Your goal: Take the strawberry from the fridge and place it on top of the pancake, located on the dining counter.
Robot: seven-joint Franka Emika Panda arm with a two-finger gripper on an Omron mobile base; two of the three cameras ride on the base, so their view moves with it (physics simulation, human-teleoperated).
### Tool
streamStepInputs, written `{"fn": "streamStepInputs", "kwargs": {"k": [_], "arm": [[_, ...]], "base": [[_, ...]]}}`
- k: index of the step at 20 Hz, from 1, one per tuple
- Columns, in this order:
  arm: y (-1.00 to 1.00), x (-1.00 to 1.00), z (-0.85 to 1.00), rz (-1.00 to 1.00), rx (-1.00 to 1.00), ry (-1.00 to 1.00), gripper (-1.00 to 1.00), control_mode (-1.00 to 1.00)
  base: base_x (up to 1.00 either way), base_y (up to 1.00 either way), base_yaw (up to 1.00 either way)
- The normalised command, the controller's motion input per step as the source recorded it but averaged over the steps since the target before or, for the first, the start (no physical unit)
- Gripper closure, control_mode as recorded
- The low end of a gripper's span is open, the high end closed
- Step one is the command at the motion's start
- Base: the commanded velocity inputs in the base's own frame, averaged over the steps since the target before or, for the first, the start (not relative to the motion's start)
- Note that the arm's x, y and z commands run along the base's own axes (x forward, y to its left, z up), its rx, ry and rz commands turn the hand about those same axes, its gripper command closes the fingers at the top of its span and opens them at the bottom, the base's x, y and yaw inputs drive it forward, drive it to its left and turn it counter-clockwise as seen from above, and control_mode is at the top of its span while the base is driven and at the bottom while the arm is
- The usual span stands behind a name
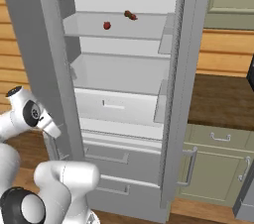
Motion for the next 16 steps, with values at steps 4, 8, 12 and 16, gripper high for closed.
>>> {"fn": "streamStepInputs", "kwargs": {"k": [4, 8, 12, 16], "arm": [[0.61, -0.61, 0.00, -0.34, -0.05, 0.00, 1.00, -1.00], [0.59, -0.42, 0.00, -0.30, -0.03, 0.00, -1.00, -1.00], [0.31, 0.00, 0.00, -0.08, -0.02, 0.01, -1.00, -1.00], [0.16, -0.24, 0.40, 0.01, -0.04, -0.02, -1.00, -1.00]], "base": [[0.00, 0.00, 0.00], [0.00, 0.00, 0.00], [0.00, 0.00, 0.00], [0.00, 0.00, 0.00]]}}
